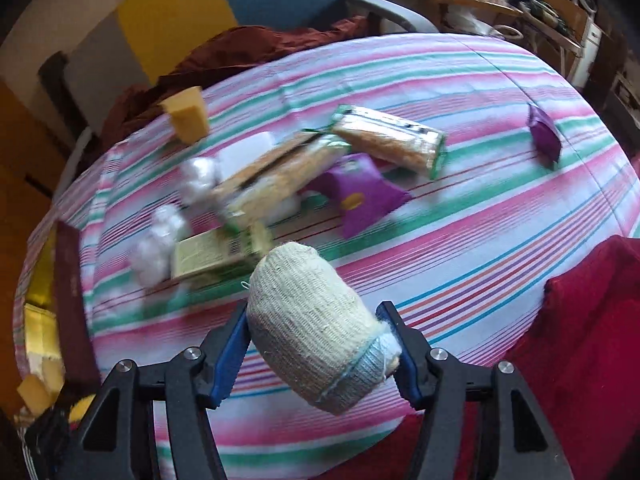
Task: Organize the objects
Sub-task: 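Carry glove and sock over the tray and release both into it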
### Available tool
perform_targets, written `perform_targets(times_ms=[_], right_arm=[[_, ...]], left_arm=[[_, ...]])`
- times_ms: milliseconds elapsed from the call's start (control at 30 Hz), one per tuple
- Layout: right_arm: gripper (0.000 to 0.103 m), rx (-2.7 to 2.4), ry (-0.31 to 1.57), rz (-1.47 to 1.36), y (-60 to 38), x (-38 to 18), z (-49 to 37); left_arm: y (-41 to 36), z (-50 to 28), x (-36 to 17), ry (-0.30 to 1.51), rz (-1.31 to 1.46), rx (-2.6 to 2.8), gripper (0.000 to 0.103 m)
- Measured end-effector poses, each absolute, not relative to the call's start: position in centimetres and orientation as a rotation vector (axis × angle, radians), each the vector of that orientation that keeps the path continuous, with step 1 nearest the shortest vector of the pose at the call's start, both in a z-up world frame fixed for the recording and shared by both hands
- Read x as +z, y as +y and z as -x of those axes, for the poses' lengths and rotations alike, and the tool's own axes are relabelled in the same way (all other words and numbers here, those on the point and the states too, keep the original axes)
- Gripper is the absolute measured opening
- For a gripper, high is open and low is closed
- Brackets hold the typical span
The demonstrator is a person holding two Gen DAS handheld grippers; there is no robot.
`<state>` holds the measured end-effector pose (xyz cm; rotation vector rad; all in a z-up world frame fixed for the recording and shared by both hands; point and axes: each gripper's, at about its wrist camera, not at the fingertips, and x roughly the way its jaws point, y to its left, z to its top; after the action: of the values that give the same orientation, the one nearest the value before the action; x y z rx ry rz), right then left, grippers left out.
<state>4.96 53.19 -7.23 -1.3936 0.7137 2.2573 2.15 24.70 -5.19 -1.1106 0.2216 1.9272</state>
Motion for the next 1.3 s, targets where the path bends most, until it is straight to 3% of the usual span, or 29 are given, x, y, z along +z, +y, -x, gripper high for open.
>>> perform_targets(times_ms=[667,933,1300], right_arm=[[0.063,2.841,0.454,1.536,33.8,-1.7,2.9],[0.064,2.959,0.315,1.686,26.5,-2.8,5.7],[0.066,2.888,0.067,1.884,22.4,-7.3,6.8]], left_arm=[[8.1,4.1,-0.7,-0.112,1.105,2.321,0.042],[4.0,7.3,-0.8,-0.111,1.122,2.447,0.042],[4.1,9.8,-5.6,0.098,1.308,2.455,0.048]])
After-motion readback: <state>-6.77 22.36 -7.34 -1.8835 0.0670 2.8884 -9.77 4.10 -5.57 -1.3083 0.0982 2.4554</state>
